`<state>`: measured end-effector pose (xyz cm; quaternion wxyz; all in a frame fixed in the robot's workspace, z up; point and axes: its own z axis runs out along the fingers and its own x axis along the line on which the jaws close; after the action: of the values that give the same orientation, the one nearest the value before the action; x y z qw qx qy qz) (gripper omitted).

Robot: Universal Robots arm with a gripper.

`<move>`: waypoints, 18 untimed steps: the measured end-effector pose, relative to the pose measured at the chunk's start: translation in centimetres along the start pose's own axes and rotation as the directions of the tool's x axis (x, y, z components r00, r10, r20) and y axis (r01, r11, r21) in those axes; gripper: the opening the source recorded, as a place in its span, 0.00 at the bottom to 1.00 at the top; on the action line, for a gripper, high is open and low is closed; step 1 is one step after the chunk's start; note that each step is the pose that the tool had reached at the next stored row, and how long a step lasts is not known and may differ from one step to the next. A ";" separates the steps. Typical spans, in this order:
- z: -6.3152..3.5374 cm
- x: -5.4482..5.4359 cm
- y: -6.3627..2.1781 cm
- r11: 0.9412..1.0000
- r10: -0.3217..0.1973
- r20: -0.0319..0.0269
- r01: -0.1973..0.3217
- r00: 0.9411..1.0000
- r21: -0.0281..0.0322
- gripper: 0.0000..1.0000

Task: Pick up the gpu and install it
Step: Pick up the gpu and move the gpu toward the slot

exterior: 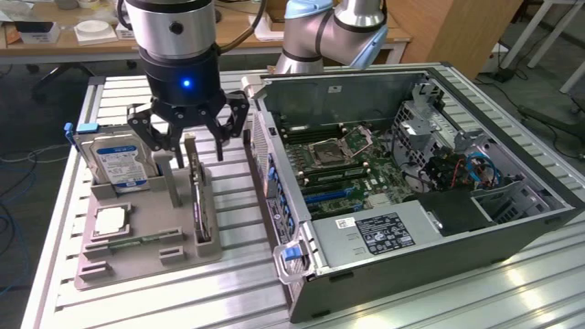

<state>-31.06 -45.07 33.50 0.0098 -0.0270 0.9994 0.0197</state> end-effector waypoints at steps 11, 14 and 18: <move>0.44 -0.3 -0.06 1.000 0.000 0.000 0.000 1.000 0.000 0.59; 0.57 -0.4 -0.08 1.000 0.000 0.000 0.000 1.000 0.000 0.59; 0.73 -0.5 -0.10 1.000 0.000 0.000 0.000 1.000 0.000 0.59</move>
<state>-30.58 -45.11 32.78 0.0098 -0.0271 0.9994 0.0197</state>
